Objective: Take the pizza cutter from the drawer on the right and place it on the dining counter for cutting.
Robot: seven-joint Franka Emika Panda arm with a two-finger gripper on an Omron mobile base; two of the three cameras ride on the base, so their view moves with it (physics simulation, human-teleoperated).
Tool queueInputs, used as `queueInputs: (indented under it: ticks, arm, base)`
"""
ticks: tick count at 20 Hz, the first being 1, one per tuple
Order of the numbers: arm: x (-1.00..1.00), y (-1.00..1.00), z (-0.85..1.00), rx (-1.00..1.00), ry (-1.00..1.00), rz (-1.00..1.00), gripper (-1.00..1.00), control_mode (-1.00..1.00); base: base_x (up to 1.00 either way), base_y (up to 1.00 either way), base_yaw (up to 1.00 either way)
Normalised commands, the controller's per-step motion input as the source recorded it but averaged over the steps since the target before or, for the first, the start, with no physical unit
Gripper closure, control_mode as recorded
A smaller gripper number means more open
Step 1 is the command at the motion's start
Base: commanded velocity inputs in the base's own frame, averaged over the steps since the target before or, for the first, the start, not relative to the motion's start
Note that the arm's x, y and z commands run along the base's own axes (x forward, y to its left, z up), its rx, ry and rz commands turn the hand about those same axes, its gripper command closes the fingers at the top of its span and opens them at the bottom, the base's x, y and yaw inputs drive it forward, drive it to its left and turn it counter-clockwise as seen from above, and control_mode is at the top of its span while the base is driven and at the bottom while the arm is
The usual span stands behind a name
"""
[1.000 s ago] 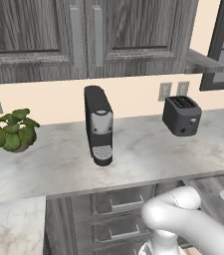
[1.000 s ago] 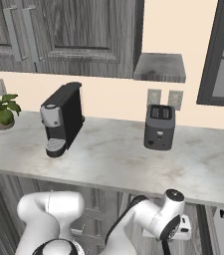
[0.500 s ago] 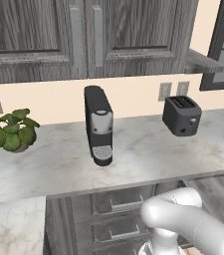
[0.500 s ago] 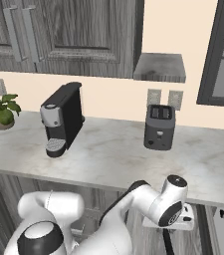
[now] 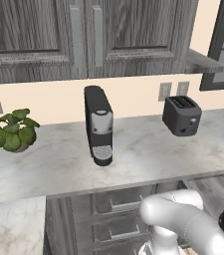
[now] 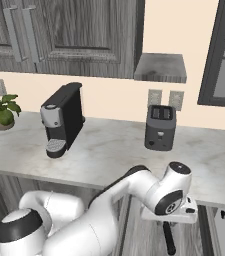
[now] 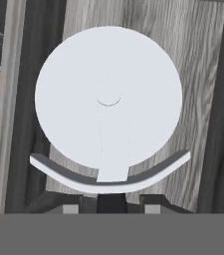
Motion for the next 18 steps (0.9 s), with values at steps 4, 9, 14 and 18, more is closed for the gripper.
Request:
queueInputs:
  ticks: [4, 9, 14, 18]
  arm:
    - [-0.21, 0.33, 0.71, 0.00, -0.10, 0.00, 1.00, -1.00]
    - [-0.04, 0.58, 0.54, -0.02, -0.08, 0.00, 1.00, -1.00]
    - [-0.01, 0.69, 0.58, -0.03, -0.04, 0.00, 1.00, -1.00]
    - [-0.04, 0.69, 0.74, -0.03, 0.00, 0.00, 1.00, -1.00]
  base:
    - [0.00, 0.00, 0.00]
    - [0.00, 0.00, 0.00]
    - [0.00, 0.00, 0.00]
    - [0.00, 0.00, 0.00]
